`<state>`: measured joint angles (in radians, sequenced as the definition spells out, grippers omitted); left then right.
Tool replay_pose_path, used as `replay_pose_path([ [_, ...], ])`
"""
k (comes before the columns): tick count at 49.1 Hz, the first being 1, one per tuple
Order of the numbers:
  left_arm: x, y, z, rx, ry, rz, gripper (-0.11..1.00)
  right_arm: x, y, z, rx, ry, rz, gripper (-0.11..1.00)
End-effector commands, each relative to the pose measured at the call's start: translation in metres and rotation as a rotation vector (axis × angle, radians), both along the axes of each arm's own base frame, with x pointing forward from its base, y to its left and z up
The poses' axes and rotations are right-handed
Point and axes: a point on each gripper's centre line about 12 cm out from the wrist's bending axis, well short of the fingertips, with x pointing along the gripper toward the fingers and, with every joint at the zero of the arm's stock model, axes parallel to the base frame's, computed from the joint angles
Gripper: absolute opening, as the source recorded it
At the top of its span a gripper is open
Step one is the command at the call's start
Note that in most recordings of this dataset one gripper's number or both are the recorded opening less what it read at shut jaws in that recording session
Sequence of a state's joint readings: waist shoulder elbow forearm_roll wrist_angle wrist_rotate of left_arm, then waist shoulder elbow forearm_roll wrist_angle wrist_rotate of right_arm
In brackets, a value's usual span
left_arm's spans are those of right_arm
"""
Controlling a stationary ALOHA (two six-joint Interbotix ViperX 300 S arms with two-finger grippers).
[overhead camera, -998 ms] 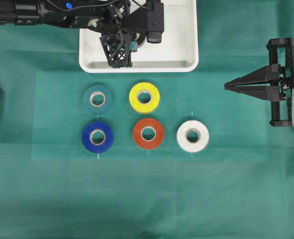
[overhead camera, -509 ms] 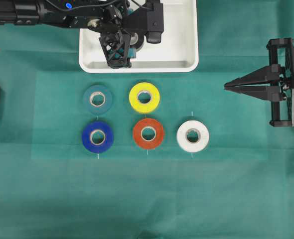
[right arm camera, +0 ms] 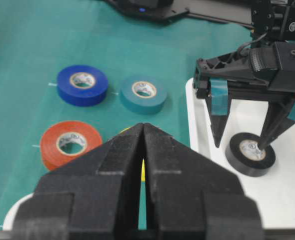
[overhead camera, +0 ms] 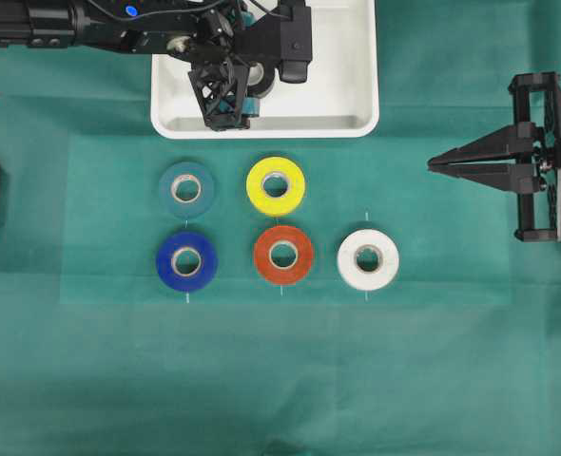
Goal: Place the tape from the fixed location into the white case.
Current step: 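Lower the black roll into the tray and open the left gripper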
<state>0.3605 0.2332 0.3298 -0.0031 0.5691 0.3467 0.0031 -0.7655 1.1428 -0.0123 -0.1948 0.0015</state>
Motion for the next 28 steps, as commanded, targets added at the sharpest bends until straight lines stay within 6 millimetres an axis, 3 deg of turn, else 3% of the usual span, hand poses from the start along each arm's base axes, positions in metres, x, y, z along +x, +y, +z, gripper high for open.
replay_pose_path([
  [1, 0.001, -0.002, 0.031, 0.022, -0.062, -0.002, 0.82, 0.003, 0.0, 0.007, 0.003, -0.023, 0.001, 0.0],
  [19, -0.008, -0.013, 0.088, 0.032, -0.098, -0.018, 0.82, 0.003, 0.0, 0.008, 0.002, -0.025, 0.001, 0.0],
  [28, -0.007, -0.018, 0.102, 0.023, -0.075, -0.029, 0.82, 0.003, 0.0, 0.008, 0.003, -0.026, 0.001, 0.0],
])
